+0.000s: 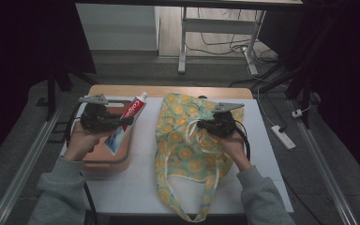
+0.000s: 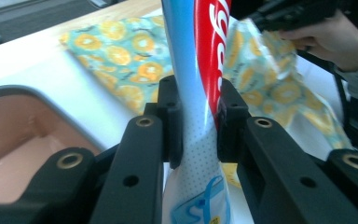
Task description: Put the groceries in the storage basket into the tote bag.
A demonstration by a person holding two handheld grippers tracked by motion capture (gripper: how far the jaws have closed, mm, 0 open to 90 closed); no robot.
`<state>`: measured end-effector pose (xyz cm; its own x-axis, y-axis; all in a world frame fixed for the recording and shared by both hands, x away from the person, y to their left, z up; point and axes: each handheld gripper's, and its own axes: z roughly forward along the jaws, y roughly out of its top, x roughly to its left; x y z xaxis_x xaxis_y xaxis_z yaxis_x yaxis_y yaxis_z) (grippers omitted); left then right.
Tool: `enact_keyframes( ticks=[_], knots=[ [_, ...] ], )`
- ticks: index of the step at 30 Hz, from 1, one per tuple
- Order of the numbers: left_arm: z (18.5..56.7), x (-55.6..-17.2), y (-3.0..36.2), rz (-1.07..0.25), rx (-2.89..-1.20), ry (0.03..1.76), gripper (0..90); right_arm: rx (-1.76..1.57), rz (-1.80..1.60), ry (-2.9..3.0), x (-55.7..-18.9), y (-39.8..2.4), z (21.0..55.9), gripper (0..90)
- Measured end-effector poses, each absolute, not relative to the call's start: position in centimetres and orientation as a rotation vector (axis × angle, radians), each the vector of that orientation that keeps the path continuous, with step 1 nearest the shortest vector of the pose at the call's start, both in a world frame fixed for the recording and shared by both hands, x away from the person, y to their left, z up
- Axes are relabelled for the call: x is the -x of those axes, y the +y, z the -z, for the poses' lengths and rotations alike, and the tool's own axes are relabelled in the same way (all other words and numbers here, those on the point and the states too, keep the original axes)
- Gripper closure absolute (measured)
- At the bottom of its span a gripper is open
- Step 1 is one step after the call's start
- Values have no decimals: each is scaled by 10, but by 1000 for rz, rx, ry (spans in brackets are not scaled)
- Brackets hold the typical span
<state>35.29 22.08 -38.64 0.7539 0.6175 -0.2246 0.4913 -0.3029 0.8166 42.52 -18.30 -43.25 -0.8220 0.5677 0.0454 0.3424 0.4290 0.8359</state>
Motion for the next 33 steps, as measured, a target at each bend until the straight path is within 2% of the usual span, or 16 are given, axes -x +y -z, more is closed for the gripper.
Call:
enact_keyframes(
  ticks=[12, 18, 33],
  knots=[
    [388, -346, 187, -110, -2045, 738, 752, -797, -1348, 2433, -425, -184, 432, 884],
    [391, -341, 165, -35, -2072, 655, 752, -797, -1348, 2426, -425, -184, 431, 884],
    [405, -337, 131, 16, -2160, 590, 751, -800, -1378, 2412, -424, -185, 429, 884]
  ],
)
